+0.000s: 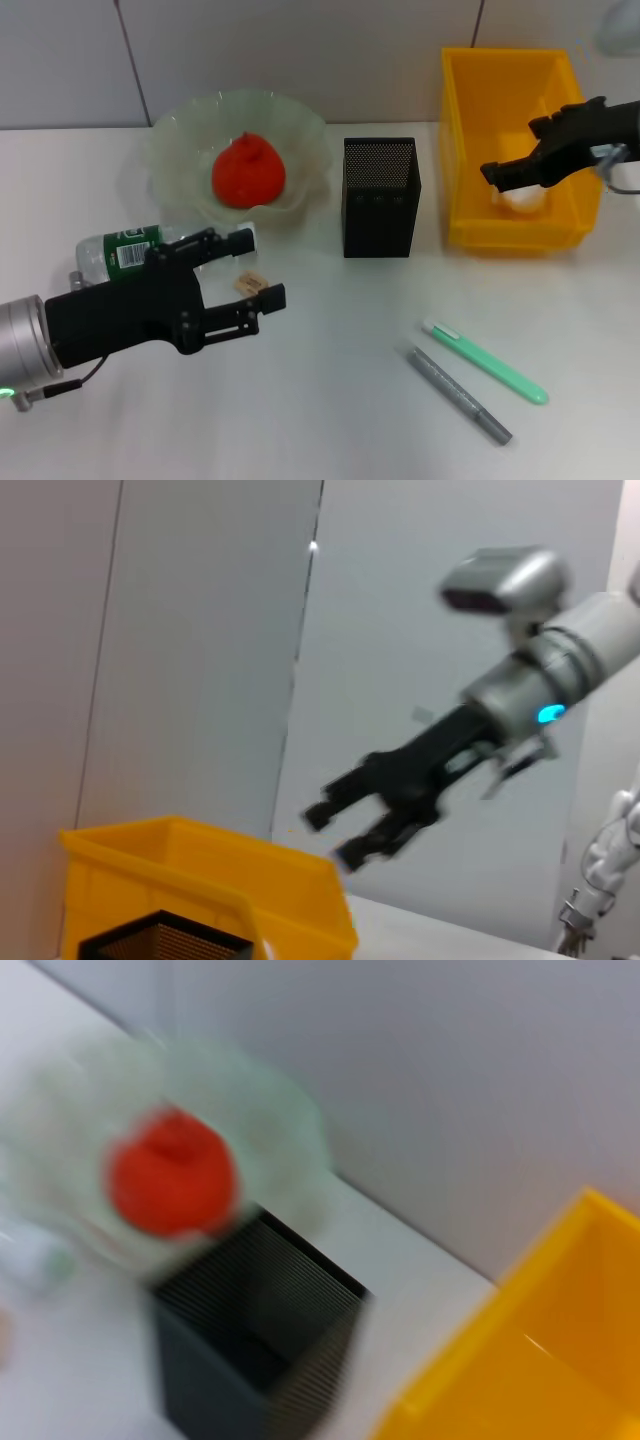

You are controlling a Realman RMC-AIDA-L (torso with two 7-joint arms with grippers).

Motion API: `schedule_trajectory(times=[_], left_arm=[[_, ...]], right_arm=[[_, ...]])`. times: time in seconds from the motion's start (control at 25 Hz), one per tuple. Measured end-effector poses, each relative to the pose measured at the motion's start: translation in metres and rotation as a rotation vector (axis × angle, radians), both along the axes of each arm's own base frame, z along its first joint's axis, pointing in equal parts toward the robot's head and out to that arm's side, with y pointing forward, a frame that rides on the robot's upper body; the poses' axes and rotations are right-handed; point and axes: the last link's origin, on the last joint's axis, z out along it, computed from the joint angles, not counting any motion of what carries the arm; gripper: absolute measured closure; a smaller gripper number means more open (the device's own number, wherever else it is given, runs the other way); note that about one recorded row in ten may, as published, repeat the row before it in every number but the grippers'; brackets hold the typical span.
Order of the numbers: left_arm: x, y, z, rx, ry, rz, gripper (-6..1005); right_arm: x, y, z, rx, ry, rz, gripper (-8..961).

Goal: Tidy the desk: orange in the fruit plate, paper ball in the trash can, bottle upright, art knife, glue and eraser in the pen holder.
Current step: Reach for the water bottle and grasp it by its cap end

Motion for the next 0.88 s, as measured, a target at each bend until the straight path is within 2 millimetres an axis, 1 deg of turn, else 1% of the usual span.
schedule_trajectory(times=[0.12, 0.16, 0.2, 0.32, 0.4, 0.52, 0.64, 0.76, 0.88], left_arm=[[-0.001, 0.004, 0.006, 0.019, -0.006, 0.018, 203], [0.000, 0.008, 0.010, 0.026, -0.006, 0.027, 204], [0.000, 0.008, 0.010, 0.026, -0.006, 0.027, 204], [0.006, 0.016, 0.020, 0.043, 0.022, 0.013, 204], [0.010, 0.024, 0.028, 0.057, 0.073, 0.009, 204], [0.016, 0.036, 0.033, 0.063, 0.185, 0.010, 205], [0.020, 0.046, 0.034, 0.058, 0.296, 0.006, 205], [0.024, 0.055, 0.036, 0.058, 0.393, -0.005, 205], [0.032, 0.061, 0.034, 0.066, 0.509, -0.035, 206]], right_arm=[[-0.002, -0.022, 0.017, -0.059, 0.118, 0.061, 113], [0.002, -0.034, 0.022, -0.093, 0.183, 0.102, 114], [0.002, -0.034, 0.022, -0.093, 0.183, 0.102, 114], [0.019, -0.051, 0.019, -0.145, 0.300, 0.170, 115], [0.030, -0.058, 0.012, -0.166, 0.364, 0.201, 115], [0.048, -0.065, 0.002, -0.178, 0.425, 0.230, 114], [0.069, -0.069, -0.006, -0.171, 0.457, 0.214, 114], [0.084, -0.069, -0.009, -0.150, 0.488, 0.188, 114], [0.097, -0.069, -0.011, -0.126, 0.526, 0.161, 115]])
